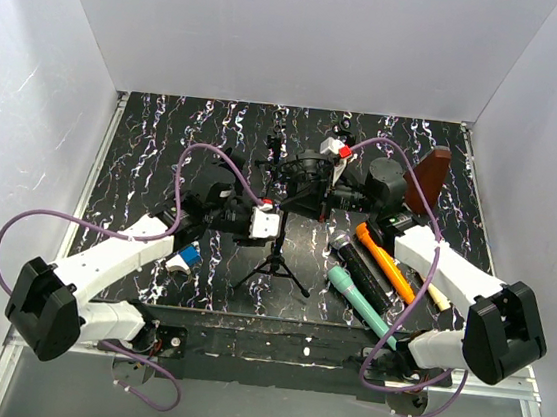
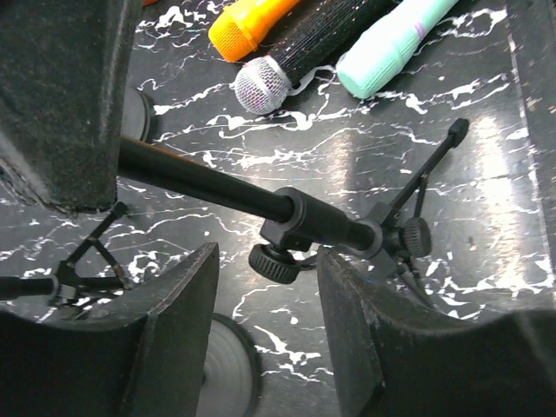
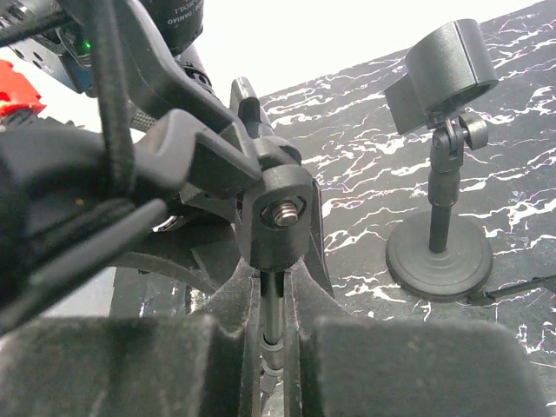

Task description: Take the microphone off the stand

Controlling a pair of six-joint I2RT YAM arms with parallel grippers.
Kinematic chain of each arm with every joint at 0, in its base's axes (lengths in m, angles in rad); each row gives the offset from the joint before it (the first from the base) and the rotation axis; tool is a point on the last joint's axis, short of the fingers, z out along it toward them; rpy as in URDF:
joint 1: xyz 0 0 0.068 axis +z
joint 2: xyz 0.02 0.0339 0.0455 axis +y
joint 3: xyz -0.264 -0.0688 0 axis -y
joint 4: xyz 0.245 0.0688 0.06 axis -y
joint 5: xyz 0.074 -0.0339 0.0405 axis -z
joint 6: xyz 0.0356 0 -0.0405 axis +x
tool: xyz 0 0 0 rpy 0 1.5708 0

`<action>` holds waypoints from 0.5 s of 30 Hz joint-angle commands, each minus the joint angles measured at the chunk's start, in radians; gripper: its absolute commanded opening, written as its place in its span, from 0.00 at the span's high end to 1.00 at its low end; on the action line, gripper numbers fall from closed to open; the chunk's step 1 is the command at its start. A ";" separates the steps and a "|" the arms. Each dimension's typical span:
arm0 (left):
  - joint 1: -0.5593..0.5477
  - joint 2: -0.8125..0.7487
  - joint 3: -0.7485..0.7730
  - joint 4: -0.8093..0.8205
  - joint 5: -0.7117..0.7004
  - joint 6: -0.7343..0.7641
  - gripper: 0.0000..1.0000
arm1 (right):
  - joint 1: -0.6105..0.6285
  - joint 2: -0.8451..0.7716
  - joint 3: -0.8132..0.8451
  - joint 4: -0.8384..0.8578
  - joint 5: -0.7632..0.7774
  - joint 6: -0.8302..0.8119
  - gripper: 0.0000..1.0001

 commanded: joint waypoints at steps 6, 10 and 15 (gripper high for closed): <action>-0.009 0.027 0.029 0.000 -0.022 0.152 0.76 | -0.004 0.011 0.032 -0.015 -0.027 0.028 0.99; -0.011 0.046 0.082 -0.096 0.016 0.131 1.00 | -0.005 0.012 0.035 -0.021 -0.043 0.016 0.99; 0.018 0.116 0.231 -0.297 0.126 -0.142 1.00 | -0.005 0.011 0.070 -0.064 -0.090 -0.099 0.99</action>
